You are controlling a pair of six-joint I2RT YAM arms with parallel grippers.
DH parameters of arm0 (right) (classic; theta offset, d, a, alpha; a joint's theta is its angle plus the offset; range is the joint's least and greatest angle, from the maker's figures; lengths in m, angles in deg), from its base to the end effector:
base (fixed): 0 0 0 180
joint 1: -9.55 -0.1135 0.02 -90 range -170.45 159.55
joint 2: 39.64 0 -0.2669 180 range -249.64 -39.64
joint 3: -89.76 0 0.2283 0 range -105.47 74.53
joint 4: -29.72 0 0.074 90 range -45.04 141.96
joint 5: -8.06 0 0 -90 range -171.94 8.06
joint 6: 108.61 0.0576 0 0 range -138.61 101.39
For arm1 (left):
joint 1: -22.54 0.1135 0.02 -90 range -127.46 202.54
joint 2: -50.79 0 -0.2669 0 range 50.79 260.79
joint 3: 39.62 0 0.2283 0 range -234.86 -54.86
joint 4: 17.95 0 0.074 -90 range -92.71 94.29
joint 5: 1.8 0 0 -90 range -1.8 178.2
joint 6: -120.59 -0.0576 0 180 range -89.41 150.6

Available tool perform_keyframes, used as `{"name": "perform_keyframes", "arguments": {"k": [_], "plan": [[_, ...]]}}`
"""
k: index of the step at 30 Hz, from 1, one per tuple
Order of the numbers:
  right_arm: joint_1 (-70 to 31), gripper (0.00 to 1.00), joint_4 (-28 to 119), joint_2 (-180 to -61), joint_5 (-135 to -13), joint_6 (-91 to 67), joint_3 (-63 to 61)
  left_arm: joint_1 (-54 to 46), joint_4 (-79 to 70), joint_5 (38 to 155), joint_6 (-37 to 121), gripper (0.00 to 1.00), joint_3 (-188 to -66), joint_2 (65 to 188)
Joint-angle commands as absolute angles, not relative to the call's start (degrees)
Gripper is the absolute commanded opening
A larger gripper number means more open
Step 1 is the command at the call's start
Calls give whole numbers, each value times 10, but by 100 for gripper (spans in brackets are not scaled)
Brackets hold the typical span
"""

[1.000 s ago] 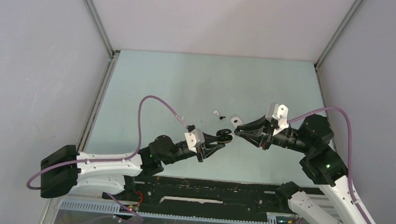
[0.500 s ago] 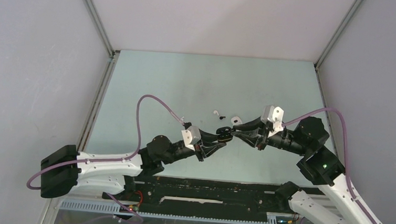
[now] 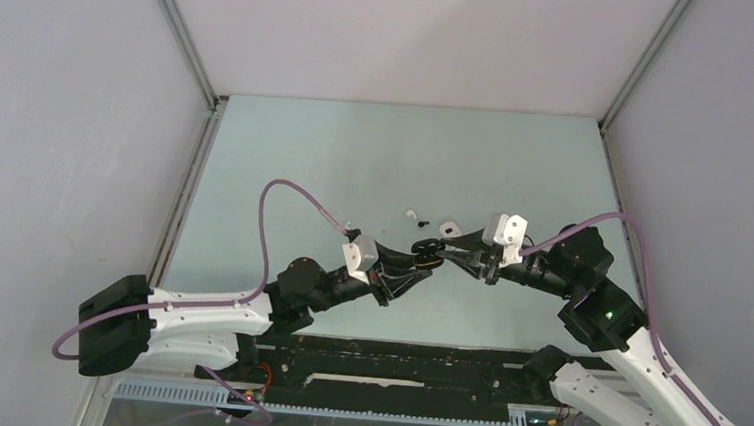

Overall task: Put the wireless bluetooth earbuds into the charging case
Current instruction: Place the earbud in the charging case.

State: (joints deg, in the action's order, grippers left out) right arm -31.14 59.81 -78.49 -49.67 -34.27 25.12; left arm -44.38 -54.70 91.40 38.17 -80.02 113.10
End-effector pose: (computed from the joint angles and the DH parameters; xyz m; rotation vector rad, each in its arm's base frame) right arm 0.0861 0.1146 0.3710 -1.1601 1.2355 0.7914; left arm 0.0891 -0.2174 0.2983 0.7380 1.1927 -1.1336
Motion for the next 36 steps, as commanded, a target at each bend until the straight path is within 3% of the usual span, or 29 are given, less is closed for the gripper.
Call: {"name": "perform_keyframes", "arguments": {"k": [1,36], "plan": [[-316,0,574,-784,-511,-380,254,-446,-569,914,386,0,-801,1135],[-321,0,630,-779,-483,-430,258,-446,-570,897,385,0,-798,1133]]}}
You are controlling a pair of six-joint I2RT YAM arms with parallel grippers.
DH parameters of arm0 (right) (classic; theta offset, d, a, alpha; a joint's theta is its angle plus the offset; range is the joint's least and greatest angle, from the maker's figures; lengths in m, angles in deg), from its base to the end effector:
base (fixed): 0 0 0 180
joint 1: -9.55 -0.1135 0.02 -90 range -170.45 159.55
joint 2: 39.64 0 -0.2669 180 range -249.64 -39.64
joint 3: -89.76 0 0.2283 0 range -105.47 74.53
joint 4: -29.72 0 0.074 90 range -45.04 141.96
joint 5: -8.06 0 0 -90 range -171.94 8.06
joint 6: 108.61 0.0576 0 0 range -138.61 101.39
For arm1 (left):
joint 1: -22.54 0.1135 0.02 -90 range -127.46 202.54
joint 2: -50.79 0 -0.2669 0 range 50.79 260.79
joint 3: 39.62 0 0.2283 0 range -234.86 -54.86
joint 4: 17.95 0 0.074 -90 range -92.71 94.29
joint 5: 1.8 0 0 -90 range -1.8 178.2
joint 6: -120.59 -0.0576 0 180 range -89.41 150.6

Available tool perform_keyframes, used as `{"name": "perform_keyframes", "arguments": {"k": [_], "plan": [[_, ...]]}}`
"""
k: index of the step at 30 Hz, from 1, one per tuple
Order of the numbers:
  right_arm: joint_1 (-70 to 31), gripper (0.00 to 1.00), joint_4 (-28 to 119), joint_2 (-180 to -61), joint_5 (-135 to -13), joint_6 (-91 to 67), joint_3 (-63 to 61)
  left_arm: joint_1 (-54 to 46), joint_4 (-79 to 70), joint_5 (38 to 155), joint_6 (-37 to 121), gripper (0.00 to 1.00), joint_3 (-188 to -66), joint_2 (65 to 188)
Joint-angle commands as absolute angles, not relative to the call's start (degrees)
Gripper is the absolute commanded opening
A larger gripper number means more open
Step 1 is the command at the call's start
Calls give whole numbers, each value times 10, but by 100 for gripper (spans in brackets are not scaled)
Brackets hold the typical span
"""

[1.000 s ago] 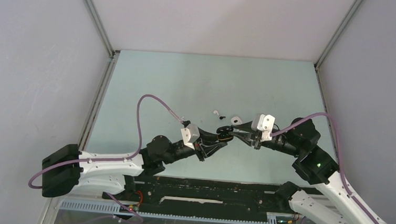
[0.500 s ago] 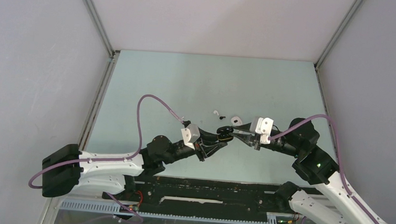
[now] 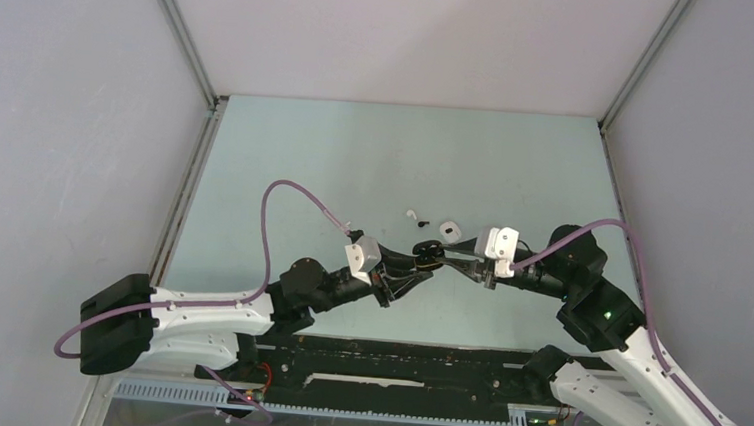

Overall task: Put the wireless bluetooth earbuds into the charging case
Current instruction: Place the earbud in the charging case.

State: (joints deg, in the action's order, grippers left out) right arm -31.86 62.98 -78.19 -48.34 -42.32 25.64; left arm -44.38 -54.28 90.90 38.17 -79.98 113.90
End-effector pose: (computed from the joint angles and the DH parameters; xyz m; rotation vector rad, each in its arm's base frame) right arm 0.0825 0.1152 0.3620 -1.2767 1.1763 0.7265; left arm 0.0907 -0.2197 0.2941 0.7419 1.2161 -1.1216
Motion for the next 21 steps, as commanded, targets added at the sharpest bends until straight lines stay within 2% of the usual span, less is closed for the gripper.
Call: {"name": "perform_keyframes", "arguments": {"k": [1,13,19,21], "plan": [[-321,0,627,-779,-488,-431,260,-446,-570,897,385,0,-798,1133],[-323,0,648,-788,-480,-483,261,-446,-574,896,383,0,-795,1134],[-325,27,655,-795,-480,-463,261,-446,-576,893,382,0,-792,1135],[-325,33,655,-794,-493,-440,249,-445,-586,885,384,0,-784,1135]]}}
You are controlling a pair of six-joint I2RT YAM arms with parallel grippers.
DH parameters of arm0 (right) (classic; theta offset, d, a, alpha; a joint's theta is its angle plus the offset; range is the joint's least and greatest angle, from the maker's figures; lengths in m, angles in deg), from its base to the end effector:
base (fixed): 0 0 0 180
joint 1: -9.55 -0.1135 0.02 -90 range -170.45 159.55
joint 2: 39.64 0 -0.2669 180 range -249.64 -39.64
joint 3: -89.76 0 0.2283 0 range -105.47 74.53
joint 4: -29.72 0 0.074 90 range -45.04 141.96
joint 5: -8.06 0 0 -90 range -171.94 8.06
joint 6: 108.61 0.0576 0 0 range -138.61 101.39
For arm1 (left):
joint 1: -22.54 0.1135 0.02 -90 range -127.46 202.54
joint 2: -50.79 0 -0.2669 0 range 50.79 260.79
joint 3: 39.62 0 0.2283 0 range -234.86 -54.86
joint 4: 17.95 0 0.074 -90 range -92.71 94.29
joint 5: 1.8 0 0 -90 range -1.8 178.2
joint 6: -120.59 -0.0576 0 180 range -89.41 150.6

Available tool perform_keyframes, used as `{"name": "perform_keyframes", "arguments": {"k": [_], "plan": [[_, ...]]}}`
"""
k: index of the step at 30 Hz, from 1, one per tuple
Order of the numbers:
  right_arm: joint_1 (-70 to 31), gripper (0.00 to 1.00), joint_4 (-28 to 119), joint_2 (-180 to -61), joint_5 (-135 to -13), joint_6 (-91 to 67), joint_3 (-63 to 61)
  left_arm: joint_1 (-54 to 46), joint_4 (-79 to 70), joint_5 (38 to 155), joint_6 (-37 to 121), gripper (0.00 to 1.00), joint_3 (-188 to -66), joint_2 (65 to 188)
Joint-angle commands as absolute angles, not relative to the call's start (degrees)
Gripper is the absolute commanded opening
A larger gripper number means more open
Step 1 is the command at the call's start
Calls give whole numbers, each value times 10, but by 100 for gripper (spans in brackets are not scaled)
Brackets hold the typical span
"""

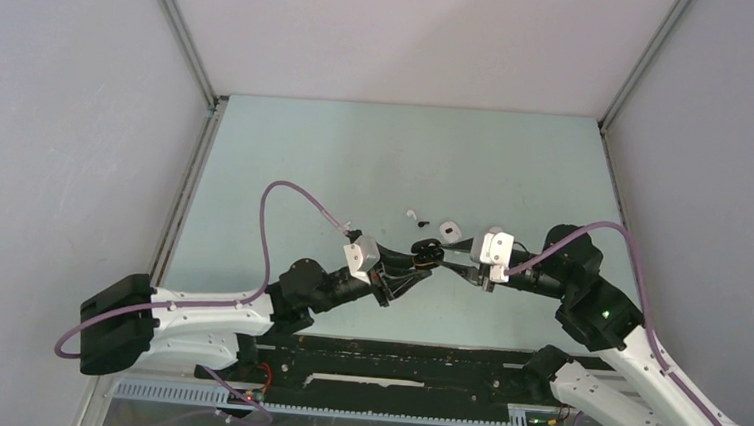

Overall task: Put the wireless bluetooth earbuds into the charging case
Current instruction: Place the earbud in the charging case.

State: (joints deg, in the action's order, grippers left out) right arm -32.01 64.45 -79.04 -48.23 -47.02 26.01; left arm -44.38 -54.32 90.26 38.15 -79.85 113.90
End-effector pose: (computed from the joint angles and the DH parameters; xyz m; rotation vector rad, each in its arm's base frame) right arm 0.0848 0.1179 0.3551 -1.3390 1.1576 0.6803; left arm 0.0912 -0.2194 0.2935 0.7335 1.2215 -1.1136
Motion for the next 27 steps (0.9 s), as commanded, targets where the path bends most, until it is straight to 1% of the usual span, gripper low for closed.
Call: {"name": "perform_keyframes", "arguments": {"k": [1,4,8,13,17,21,23,27], "plan": [[-325,38,662,-794,-493,-435,239,-445,-592,884,385,0,-780,1135],[-325,54,688,-796,-491,-420,203,-445,-592,884,388,0,-776,1136],[-324,69,742,-807,-470,-414,153,-445,-586,889,383,0,-774,1138],[-315,85,829,-831,-452,-418,116,-445,-591,903,371,0,-774,1147],[-279,92,896,-855,-414,-444,103,-445,-594,932,354,0,-776,1156],[-226,95,975,-900,-350,-487,81,-445,-582,972,335,0,-783,1154],[-205,96,1009,-915,-331,-510,73,-445,-545,989,320,0,-793,1151],[-183,96,1022,-920,-321,-514,69,-445,-494,1011,287,0,-807,1140]]}}
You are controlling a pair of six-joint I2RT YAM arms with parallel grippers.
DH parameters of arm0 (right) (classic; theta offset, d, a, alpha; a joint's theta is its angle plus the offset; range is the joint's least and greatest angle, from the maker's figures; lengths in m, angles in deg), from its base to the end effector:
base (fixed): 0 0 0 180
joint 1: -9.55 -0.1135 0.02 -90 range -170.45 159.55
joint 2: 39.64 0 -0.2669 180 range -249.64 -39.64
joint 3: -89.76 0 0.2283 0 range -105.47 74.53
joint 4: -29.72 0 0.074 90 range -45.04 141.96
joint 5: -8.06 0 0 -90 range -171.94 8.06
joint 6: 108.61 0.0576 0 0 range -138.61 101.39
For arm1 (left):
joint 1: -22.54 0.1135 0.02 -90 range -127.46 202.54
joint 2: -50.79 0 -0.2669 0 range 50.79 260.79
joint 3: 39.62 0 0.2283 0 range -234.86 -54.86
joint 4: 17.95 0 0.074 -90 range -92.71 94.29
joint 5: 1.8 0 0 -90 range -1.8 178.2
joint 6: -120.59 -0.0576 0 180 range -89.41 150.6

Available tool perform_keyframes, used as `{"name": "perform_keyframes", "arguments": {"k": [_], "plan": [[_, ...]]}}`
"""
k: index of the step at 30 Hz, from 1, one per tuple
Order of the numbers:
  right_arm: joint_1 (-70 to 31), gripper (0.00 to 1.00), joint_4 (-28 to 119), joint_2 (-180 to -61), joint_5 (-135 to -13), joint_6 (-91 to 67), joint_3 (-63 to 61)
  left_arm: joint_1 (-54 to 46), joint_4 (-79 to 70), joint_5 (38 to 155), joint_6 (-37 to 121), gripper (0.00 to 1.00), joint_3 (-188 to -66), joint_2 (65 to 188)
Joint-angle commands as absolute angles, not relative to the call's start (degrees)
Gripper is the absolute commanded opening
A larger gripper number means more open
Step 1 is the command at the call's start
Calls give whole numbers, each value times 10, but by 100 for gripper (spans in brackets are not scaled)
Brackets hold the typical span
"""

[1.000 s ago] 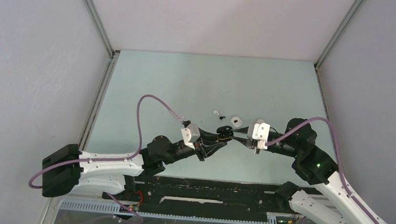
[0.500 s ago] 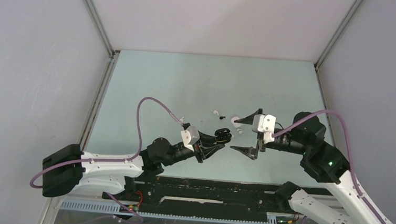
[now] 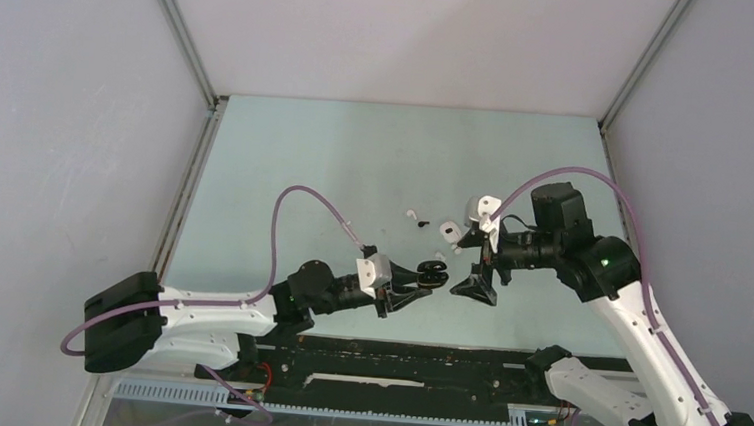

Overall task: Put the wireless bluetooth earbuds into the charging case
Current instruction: Place the earbud in the charging case.

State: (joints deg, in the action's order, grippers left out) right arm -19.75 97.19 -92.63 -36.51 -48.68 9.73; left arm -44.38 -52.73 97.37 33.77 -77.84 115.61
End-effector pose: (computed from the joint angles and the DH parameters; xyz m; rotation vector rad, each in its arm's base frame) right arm 0.1105 0.1091 0.3562 -1.4122 1.6461 0.8848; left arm 0.0857 -0.2245 0.2714 0.9230 1.2179 -1.1084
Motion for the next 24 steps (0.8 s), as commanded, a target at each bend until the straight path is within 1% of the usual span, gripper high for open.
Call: {"name": "perform_keyframes", "arguments": {"k": [1,11,24], "plan": [[-183,96,1025,-920,-319,-517,69,-445,-489,1013,282,0,-807,1138],[-175,96,1034,-934,-291,-516,78,-446,-490,1024,280,0,-810,1142],[-174,96,994,-958,-307,-490,100,-446,-487,1038,284,0,-811,1136]]}}
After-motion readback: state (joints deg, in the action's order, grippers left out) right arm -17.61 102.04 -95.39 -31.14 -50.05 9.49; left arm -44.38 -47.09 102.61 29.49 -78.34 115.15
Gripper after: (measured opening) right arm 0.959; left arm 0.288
